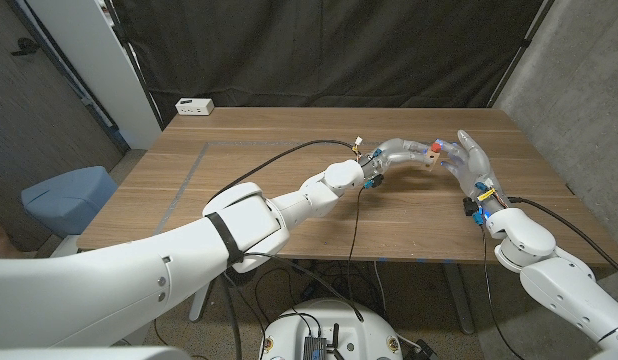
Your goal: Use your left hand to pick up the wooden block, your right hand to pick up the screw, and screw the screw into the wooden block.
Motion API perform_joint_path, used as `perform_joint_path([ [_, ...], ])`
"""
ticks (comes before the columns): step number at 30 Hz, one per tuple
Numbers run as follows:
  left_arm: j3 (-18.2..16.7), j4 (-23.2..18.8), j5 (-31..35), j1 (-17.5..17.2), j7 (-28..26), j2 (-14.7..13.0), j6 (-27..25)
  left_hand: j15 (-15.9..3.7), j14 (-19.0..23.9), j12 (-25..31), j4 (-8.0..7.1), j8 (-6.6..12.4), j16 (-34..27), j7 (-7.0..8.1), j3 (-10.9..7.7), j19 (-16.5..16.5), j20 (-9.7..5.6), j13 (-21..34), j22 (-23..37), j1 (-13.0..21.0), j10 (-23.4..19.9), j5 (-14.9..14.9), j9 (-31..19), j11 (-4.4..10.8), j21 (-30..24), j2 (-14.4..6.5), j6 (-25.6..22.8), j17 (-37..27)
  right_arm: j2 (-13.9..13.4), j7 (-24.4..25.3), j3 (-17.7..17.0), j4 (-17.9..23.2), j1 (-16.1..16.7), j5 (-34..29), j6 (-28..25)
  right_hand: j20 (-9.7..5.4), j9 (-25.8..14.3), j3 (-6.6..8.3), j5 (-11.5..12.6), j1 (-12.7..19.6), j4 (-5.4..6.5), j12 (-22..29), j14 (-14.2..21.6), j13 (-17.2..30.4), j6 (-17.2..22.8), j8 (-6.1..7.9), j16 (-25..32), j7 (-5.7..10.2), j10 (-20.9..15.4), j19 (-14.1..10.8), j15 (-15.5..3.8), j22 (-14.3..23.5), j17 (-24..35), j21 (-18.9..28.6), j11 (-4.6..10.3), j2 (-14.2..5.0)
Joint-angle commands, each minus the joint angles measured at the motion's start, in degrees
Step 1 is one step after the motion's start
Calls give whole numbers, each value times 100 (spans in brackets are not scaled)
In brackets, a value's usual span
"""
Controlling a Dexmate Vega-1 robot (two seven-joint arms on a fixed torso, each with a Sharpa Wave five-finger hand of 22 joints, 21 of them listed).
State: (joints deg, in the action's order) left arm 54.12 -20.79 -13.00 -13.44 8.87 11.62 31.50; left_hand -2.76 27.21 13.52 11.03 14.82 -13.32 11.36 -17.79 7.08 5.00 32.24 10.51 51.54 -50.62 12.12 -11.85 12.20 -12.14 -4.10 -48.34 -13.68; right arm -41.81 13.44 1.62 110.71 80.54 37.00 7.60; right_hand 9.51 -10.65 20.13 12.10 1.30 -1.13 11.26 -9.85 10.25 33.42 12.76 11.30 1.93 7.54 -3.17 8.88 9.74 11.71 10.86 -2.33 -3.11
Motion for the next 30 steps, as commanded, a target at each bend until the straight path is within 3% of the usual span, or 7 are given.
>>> perform_joint_path([
  [1, -6, 5, -12, 17, 9, 12, -92, -547, 24, 84, -236, 82, -8, -158, -232, 25, -20, 28, 19, -107, -64, 28, -20, 9, -1, -196, -443, -22, 40, 101, -25, 72, 58, -38, -17, 21, -1, 12, 24, 46, 14, 31, -270, 15, 120, 34, 57, -10, -63, -56, -26, 8, 12, 30, 27, -65],
  [30, 1, 5, -35, 18, -3, 3, -92, -547, 28, 85, -238, 86, -9, -167, -236, 33, -17, 28, 19, -107, -67, 29, -20, 9, -2, -203, -450, -24, 105, 246, -48, 159, 178, -70, -87, -7, 3, 32, 37, 110, -9, 65, -110, 12, 474, 69, 94, -64, -309, -187, -69, 2, -15, 52, 143, -78],
])
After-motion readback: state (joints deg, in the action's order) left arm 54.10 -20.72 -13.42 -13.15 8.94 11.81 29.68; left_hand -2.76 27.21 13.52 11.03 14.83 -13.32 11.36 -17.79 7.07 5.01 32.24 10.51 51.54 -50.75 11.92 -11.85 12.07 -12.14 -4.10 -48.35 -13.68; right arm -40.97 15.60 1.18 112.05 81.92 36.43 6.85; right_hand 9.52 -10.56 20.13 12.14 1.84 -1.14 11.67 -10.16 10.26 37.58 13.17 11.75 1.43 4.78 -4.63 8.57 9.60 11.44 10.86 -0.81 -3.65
